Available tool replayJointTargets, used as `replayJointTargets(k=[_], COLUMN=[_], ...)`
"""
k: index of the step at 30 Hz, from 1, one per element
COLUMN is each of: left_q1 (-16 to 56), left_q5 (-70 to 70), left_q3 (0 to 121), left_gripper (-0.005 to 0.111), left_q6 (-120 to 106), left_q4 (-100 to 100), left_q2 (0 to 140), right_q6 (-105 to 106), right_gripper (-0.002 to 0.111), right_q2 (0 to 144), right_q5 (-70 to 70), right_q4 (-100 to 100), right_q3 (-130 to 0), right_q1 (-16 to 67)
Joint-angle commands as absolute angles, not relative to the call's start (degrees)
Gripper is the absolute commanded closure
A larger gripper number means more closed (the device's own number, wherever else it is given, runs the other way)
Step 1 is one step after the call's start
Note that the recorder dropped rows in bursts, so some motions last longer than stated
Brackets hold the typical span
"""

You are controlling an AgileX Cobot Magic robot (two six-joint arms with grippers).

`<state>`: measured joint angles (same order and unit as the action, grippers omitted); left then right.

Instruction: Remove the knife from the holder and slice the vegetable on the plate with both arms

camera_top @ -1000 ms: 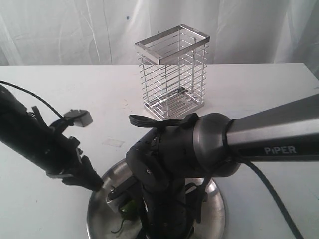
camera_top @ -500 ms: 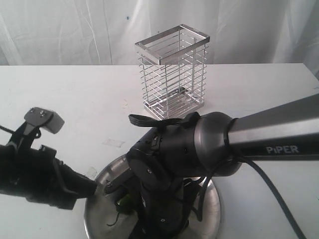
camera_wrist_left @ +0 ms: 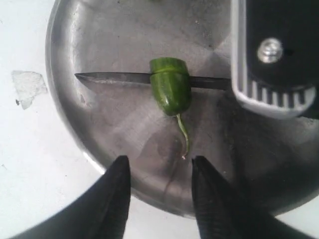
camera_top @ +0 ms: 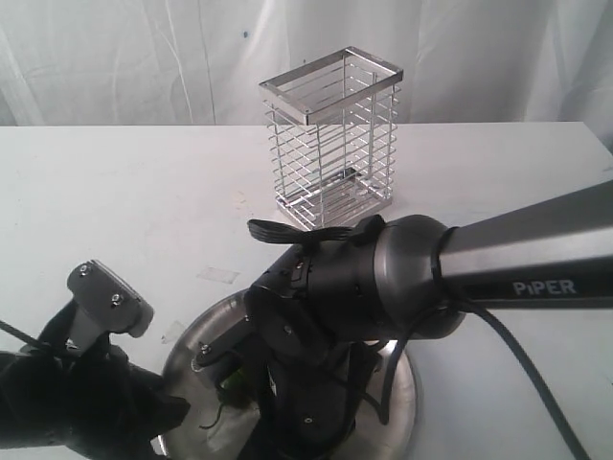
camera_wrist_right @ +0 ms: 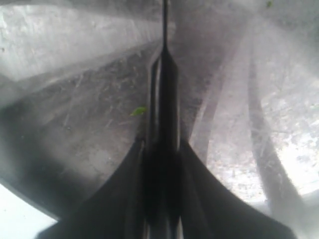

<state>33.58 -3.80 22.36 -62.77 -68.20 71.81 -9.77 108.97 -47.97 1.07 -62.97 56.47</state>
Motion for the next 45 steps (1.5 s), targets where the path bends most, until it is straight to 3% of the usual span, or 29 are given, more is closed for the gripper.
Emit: replayJointTargets(k=[1,7,24,33,45], left_q1=[39.87,43.51,43.76,43.76,43.76], left_q5=[-8.72,-13.06,-30.84,-35.94,-36.67], left_q3=[21.87,21.87,21.83,21.83,21.83], left_gripper=[0.065,0.065,0.065,0.065,0.065], left_q6=[-62.11,-49.87,-9.26,-4.74,-4.6], left_q4=[-68.2,-58.18,-20.2,-19.57,-19.69], left_q2=[71.52,75.82,89.81,93.69,93.69], right_q6=[-9.25,-9.25,-7.71,-7.71,-7.46], right_gripper=[0.108,0.108,0.108,0.108,0.108], right_q2=[109.79,109.79,108.95,108.71,107.67], right_q5=[-43.05,-42.88,-43.01,-43.85,-59.71], right_q4=[0.0,0.0,0.0,0.0,-4.87], right_q3=[-62.73,-62.73,-62.73,-62.73,-62.78], right_q1=[55.99,55.99,55.99,55.99,55.99])
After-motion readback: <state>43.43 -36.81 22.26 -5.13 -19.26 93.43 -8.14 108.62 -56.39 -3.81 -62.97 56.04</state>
